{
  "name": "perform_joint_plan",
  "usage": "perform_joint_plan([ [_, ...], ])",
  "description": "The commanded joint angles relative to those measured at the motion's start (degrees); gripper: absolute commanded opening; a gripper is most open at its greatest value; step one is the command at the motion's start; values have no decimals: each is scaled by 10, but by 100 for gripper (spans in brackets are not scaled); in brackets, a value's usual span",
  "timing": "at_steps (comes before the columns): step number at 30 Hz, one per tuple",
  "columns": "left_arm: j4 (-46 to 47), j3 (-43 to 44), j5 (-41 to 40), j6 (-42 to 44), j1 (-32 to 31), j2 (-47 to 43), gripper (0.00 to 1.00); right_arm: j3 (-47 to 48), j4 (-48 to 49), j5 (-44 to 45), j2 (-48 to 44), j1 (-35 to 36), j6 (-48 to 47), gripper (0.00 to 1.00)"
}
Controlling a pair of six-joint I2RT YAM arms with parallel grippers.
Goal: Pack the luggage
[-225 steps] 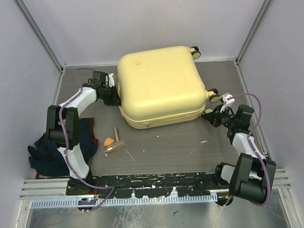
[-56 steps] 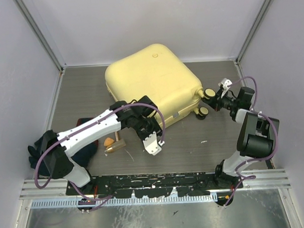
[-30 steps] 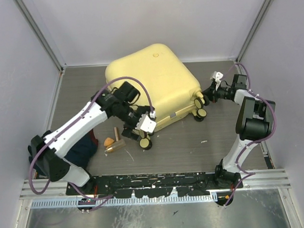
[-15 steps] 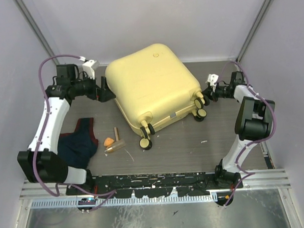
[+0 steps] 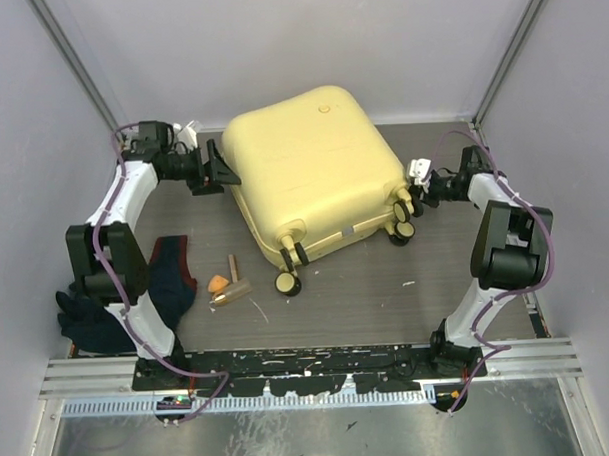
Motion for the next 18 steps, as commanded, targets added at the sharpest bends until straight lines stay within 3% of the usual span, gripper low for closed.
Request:
perform_joint_plan([
  [1, 42, 86, 14, 0, -53, 68, 78, -44, -78, 16, -42, 22, -18, 1],
  [4, 41, 144, 10, 13, -73, 127, 70, -63, -77, 14, -62, 27, -11, 1],
  [7, 32, 224, -11, 35, -93, 188, 68, -85, -79, 13, -90, 28, 2, 1],
  [11, -51, 370, -60, 96, -114, 259, 68, -119, -92, 12, -146, 35, 15, 1],
  [15, -113, 439, -116, 134, -109, 256, 77, -157, -66, 13, -208, 61, 69, 1],
  [18, -111, 386, -139, 142, -96, 186, 92, -185, -28, 23, -238, 87, 122, 1],
])
